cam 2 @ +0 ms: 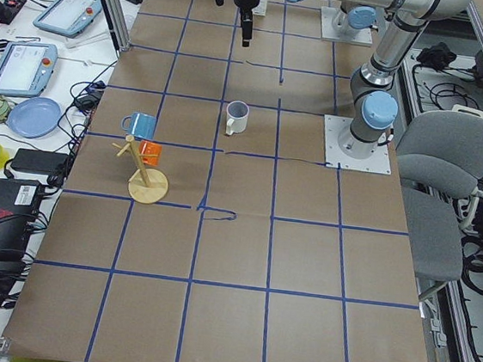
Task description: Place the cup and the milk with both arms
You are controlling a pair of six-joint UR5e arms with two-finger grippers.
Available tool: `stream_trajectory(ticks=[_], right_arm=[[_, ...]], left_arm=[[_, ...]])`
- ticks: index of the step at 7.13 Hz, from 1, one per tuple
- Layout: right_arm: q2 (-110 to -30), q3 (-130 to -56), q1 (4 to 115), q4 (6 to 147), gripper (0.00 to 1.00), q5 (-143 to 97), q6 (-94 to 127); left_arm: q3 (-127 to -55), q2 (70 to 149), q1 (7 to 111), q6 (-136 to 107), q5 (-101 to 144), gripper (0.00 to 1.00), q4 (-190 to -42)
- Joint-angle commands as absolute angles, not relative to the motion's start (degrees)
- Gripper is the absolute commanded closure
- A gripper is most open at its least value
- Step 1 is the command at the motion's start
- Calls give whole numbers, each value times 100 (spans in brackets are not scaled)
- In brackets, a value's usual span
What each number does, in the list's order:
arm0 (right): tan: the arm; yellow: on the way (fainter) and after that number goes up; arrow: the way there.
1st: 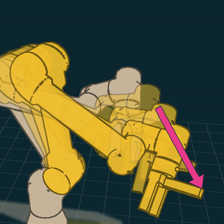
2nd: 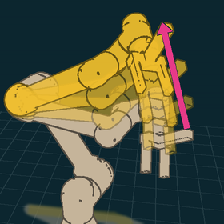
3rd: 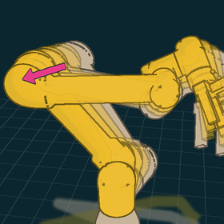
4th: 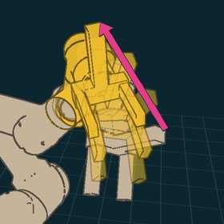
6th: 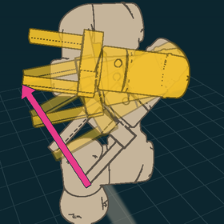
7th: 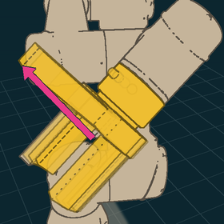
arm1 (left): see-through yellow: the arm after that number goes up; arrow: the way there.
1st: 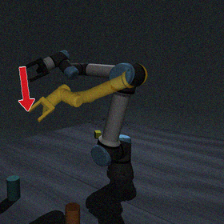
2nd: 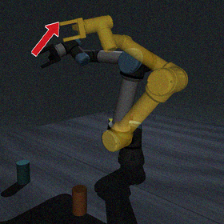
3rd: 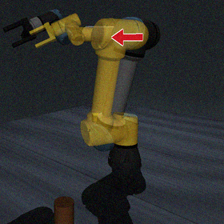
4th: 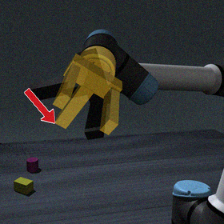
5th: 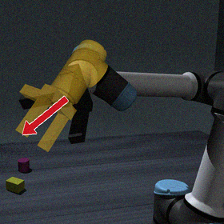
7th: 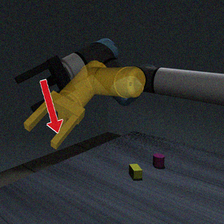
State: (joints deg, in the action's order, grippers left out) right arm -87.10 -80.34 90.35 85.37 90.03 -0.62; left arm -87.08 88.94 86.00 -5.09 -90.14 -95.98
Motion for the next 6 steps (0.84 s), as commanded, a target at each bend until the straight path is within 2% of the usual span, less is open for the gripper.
stream_trajectory(ticks=[1,6], right_arm=[[-8710,-8033,9035,8534,0,9000,-62],[-8710,-8042,9035,8525,0,8991,-62]], left_arm=[[-8719,8877,8604,-466,-9026,0,-9598],[-8719,8877,8543,-440,-8991,0,-9554]])
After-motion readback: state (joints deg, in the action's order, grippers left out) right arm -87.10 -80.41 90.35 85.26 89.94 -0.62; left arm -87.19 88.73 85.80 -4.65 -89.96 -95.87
